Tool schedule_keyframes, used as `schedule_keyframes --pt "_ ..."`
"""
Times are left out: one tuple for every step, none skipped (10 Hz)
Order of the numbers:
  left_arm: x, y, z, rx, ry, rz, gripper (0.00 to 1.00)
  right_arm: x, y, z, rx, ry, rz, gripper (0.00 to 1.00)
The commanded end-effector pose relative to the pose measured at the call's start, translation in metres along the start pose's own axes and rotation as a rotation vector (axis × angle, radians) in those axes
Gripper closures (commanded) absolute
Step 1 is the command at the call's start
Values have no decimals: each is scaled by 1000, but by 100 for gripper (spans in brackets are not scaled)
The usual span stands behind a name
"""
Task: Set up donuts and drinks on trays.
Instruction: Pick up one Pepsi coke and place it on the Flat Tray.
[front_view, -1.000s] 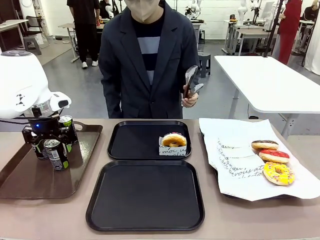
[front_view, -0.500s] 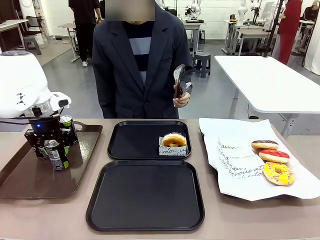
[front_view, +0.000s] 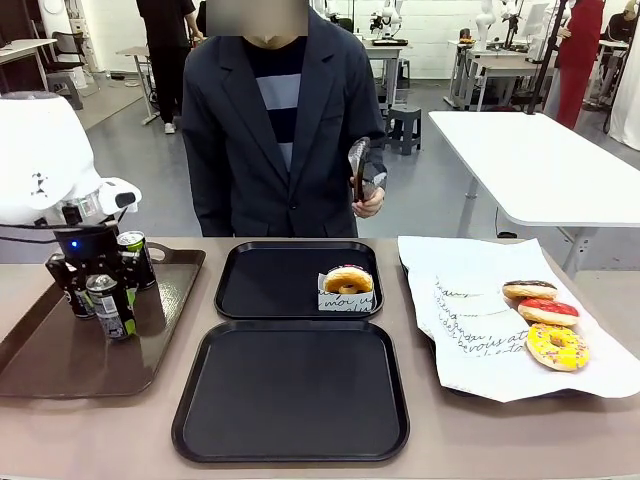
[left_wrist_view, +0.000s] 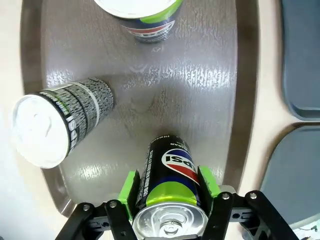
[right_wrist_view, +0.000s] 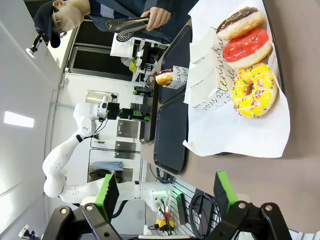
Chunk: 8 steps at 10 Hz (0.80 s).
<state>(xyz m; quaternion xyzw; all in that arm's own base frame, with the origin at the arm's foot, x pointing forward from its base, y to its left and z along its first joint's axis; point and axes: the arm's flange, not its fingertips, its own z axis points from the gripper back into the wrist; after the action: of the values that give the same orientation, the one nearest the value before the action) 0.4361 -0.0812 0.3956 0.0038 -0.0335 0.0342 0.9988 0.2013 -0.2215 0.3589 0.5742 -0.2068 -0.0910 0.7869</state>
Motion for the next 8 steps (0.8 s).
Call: schedule_keyframes --pt "-10 1 55 -37 -35 -30 100 0 0 1 10 -5 15 0" --pt "-15 2 73 -32 -54 -30 100 0 0 1 10 -5 15 0" --pt "-19 4 88 -32 -69 -23 100 0 0 1 10 -5 15 0" --pt "-21 8 94 -39 -71 -26 100 0 0 1 10 -5 15 0" --pt "-21 13 96 -54 -66 -22 100 0 0 1 10 -5 15 0" --pt "-23 19 95 -29 -76 -21 100 0 0 1 10 -5 15 0" --pt "-23 6 99 -19 -82 -10 100 0 0 1 10 -5 15 0" --pt "-23 6 99 -19 -82 -10 100 0 0 1 10 -5 15 0"
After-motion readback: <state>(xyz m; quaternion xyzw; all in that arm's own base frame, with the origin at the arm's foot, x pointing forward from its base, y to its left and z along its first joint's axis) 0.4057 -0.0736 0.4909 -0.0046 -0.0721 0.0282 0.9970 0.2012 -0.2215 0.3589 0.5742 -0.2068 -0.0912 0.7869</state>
